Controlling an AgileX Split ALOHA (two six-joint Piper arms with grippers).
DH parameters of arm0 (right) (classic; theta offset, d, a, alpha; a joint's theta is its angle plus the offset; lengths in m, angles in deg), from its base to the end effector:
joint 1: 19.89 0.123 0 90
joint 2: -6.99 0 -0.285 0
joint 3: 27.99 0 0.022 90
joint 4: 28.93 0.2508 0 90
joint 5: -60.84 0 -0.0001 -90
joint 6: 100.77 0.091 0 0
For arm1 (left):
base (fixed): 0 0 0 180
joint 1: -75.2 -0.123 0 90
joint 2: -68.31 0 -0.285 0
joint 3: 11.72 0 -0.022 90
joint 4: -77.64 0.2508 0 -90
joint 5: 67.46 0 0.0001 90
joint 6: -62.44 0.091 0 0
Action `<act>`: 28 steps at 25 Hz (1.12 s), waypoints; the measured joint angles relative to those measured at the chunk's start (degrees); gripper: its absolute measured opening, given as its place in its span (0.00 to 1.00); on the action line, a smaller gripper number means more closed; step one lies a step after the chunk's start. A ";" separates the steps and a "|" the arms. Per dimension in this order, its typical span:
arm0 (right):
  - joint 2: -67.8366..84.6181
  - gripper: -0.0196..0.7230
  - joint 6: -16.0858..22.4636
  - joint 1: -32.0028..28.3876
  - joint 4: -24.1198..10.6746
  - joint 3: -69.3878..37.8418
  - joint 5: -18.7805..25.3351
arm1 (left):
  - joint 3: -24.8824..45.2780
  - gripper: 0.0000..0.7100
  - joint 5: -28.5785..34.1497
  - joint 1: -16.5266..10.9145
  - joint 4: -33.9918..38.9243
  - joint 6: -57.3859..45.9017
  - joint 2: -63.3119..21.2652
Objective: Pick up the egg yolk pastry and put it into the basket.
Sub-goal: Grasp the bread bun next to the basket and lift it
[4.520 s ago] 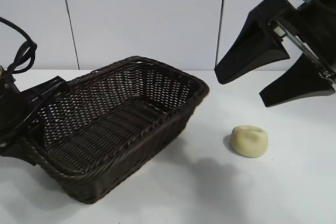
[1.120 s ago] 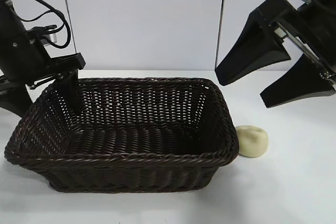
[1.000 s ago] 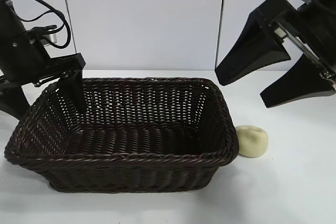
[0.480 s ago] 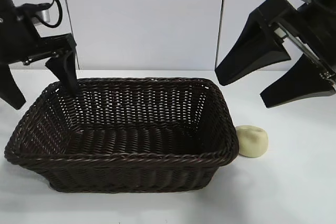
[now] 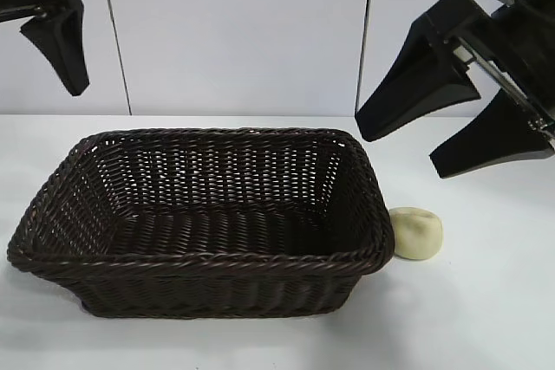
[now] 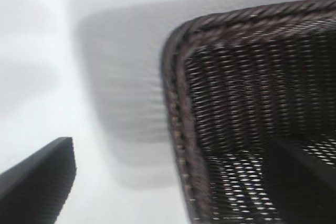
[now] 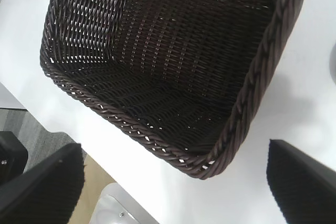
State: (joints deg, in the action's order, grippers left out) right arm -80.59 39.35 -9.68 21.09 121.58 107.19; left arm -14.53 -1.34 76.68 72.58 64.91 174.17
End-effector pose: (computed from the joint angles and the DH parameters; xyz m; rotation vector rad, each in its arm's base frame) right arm 0.2422 0.0949 0.2425 -0.4340 2.5570 0.8349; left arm 0.3439 -0.0162 0.2729 0.0602 2.9489 -0.1217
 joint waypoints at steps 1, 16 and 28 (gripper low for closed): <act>0.00 0.94 0.00 0.00 0.00 0.00 0.00 | 0.00 0.98 0.36 -1.02 0.59 0.24 0.00; 0.00 0.94 0.06 0.00 0.00 0.00 0.00 | 1.64 0.98 4.53 -1.93 5.38 0.39 -18.45; 0.00 0.94 0.18 0.00 0.00 0.00 0.06 | 27.86 0.98 5.06 -1.93 5.45 -0.48 -49.52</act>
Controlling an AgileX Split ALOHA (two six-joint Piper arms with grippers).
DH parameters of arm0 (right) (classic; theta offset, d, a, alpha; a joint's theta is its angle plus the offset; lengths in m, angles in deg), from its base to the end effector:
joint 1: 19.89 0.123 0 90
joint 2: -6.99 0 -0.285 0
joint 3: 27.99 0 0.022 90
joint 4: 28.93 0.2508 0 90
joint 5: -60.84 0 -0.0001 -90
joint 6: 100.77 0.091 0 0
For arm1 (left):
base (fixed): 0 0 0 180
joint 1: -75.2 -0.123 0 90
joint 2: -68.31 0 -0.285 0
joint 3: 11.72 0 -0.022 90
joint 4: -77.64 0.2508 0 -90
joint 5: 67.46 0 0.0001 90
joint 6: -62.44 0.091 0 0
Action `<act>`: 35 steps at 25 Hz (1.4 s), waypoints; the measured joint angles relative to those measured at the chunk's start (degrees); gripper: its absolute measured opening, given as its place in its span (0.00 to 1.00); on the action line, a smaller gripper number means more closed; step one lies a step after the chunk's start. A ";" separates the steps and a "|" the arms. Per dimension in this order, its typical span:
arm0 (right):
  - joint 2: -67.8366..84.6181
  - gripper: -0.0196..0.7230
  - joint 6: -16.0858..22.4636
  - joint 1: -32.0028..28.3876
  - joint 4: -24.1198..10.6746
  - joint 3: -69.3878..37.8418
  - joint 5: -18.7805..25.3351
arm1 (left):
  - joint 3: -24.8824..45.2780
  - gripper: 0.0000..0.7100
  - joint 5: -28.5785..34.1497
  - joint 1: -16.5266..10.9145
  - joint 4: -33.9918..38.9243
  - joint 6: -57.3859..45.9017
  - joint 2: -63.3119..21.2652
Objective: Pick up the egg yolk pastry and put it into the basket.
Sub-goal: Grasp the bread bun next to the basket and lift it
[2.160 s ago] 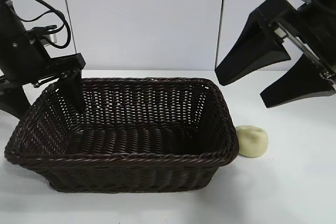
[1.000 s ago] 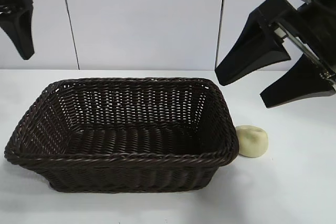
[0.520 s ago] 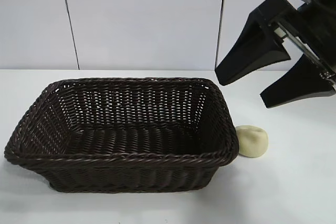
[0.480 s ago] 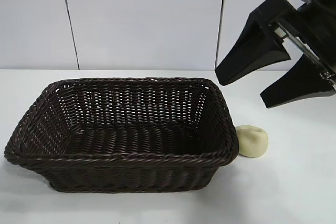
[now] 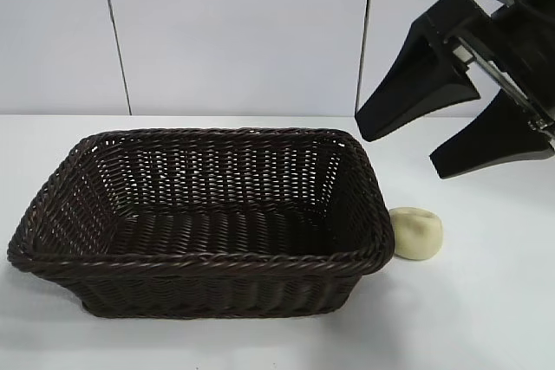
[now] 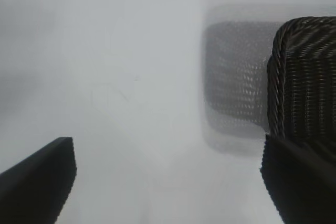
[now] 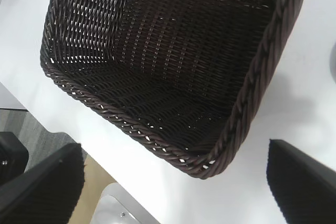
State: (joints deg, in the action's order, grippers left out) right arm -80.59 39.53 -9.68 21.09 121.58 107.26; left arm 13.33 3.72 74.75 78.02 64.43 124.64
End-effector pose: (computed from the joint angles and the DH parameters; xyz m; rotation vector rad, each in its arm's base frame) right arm 0.2421 0.0950 0.2425 -0.4309 2.5590 0.8370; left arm 0.1285 0.0016 0.3387 0.0366 2.6626 0.0229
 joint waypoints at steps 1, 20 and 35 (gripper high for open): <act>0.00 0.94 0.05 0.00 0.00 0.00 0.00 | 2.35 0.98 -0.59 0.00 0.00 -0.22 -2.24; 0.00 0.94 0.05 0.00 0.00 0.00 0.11 | 24.45 0.98 -7.24 0.00 0.00 -1.26 -25.68; -0.10 0.94 18.94 0.00 -18.30 11.37 3.69 | 24.46 0.98 -7.28 0.00 0.00 -1.31 -41.73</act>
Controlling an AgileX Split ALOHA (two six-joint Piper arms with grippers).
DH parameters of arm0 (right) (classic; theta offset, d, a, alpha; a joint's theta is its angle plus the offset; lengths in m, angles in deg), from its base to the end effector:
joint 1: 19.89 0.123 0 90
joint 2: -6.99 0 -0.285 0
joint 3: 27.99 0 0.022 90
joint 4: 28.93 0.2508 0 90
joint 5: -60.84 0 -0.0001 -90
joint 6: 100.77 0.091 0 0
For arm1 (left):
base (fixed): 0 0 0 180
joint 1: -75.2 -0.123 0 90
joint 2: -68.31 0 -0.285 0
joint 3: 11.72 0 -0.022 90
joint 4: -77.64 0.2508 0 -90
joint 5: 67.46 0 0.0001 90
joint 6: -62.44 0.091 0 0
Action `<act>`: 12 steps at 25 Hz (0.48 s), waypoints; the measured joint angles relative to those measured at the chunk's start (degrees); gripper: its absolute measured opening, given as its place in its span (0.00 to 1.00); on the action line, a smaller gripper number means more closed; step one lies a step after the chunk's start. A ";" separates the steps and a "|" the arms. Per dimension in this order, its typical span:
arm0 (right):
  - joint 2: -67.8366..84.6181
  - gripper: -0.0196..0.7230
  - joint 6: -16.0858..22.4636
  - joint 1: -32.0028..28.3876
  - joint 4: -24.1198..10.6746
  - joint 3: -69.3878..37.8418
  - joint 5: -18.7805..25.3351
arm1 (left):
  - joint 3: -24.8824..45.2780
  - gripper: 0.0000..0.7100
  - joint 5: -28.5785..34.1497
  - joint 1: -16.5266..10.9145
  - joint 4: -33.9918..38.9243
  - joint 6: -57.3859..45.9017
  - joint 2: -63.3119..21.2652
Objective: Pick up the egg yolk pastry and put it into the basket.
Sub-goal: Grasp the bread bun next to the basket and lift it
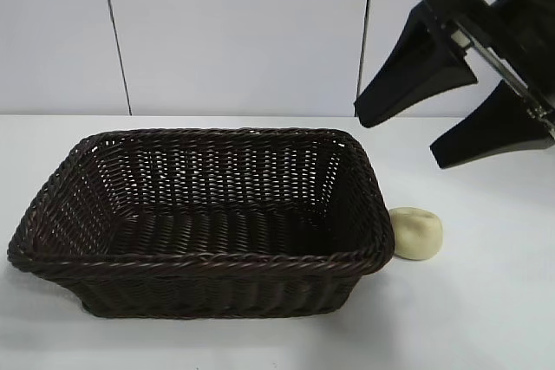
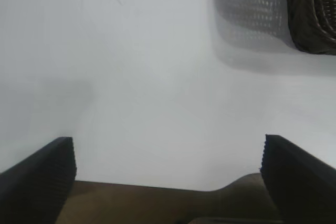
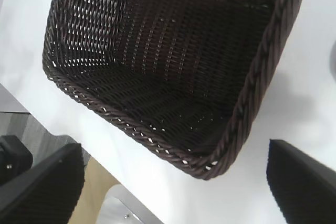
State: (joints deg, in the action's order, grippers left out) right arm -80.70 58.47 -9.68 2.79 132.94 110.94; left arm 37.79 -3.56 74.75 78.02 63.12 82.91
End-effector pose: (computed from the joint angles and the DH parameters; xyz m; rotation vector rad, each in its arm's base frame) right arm 0.2628 0.0847 0.2828 -0.3513 2.6155 0.6153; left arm 0.0119 0.0006 0.2680 0.0045 2.2342 0.0190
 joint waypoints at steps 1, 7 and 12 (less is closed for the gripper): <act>0.00 0.94 2.24 0.00 -2.91 1.15 0.83 | 0.00 0.98 0.04 0.00 0.00 -0.11 -1.21; -2.50 0.94 9.42 0.00 -12.22 5.40 2.97 | 0.00 0.98 0.29 0.00 0.00 -0.15 -3.35; -8.70 0.94 9.65 -0.59 -12.98 7.67 2.87 | 0.00 0.98 0.29 0.00 0.00 -0.15 -3.35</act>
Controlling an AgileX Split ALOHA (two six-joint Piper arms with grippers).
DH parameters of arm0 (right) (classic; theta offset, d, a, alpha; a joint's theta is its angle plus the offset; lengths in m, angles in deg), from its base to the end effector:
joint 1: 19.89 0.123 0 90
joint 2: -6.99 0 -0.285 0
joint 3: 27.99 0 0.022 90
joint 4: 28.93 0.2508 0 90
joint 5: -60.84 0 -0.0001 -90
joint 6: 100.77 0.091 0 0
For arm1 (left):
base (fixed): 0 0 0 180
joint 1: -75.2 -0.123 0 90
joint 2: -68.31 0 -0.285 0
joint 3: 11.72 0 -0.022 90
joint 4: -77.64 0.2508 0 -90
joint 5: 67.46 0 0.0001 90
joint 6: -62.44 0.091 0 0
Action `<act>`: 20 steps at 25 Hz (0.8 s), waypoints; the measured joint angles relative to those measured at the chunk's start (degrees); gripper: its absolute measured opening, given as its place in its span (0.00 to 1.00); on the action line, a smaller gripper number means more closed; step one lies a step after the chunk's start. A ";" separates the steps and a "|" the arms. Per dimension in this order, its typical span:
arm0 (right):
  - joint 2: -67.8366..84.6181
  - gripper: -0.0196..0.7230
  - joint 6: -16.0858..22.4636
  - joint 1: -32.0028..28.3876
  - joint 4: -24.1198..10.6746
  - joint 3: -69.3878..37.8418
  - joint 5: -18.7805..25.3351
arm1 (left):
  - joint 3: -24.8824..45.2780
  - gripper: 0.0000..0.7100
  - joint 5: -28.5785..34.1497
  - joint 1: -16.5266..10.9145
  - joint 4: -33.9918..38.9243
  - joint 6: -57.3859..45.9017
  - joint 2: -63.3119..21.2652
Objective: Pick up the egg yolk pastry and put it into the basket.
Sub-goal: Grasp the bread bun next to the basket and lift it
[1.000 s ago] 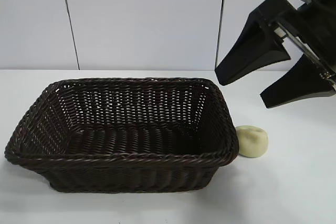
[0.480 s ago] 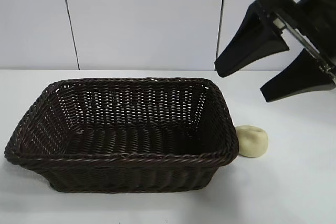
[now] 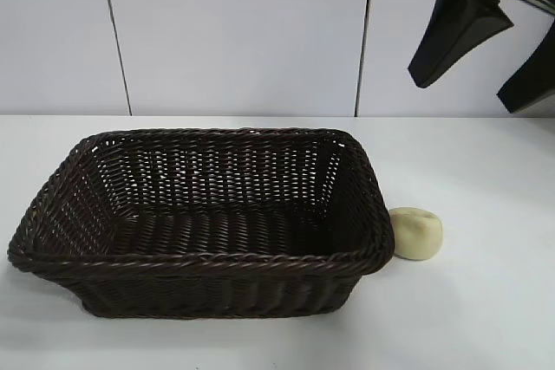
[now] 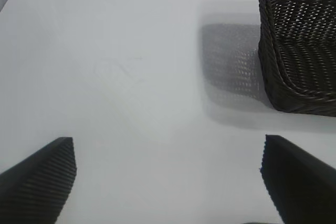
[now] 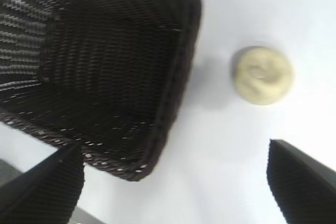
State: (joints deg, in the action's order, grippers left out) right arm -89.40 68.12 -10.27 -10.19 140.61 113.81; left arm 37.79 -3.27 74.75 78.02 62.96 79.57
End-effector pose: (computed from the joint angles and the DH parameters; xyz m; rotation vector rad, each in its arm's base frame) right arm 0.3001 0.0746 0.2683 -0.2883 2.7621 0.4053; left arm 0.0031 0.0006 0.2681 0.0011 2.1810 0.0178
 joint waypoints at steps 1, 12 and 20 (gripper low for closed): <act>-1.14 0.94 -0.05 -0.48 0.01 0.53 -0.15 | 0.00 0.98 0.00 0.00 0.00 0.00 0.00; -9.59 0.94 -1.90 -5.87 0.74 2.17 -1.63 | 0.00 0.98 0.11 0.00 0.00 0.00 -2.52; -15.91 0.94 -3.50 -5.87 2.76 2.23 -5.91 | 0.00 0.98 0.11 0.00 0.00 0.00 -2.56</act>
State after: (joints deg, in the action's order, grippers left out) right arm -105.31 64.61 -16.14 -7.44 142.84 107.91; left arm 37.79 -3.16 74.75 78.02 62.96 77.00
